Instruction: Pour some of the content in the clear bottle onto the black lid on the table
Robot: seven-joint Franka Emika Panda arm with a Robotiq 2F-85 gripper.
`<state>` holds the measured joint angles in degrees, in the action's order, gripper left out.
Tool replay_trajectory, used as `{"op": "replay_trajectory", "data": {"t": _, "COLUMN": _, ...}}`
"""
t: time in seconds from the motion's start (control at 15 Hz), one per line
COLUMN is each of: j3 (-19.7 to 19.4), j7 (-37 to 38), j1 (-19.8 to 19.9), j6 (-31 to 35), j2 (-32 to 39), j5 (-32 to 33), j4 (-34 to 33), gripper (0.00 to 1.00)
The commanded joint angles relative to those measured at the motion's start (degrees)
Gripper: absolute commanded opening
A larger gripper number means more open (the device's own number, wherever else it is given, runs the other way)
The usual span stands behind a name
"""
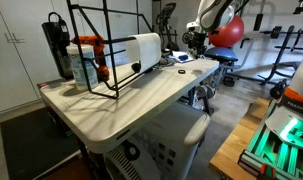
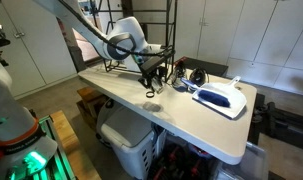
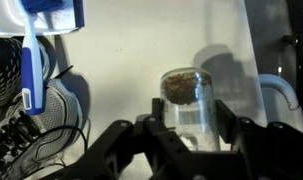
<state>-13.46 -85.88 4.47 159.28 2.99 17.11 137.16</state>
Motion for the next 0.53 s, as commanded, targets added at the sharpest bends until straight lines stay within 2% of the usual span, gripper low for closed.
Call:
{"op": "replay_trajectory", "data": {"t": 0.0, "j3": 2.0, "j7": 1.9, "j1": 1.3, "j6": -0.5, "j2": 0.2, "j5": 2.5, "j4": -0.6, "gripper": 0.28}}
{"op": "replay_trajectory", "data": {"t": 0.27, "j3": 3.4, "j7": 9.0, "j1": 0.0, "j6": -1.4, "j2": 2.9, "j5": 11.7, "j4": -2.9, "gripper": 0.28}}
{"op": "replay_trajectory", "data": {"t": 0.47, "j3": 3.6, "j7": 18.0, "j1": -1.1, "j6": -3.0, "j2": 5.0, "j5": 21.6, "j4": -5.0, "gripper": 0.28}}
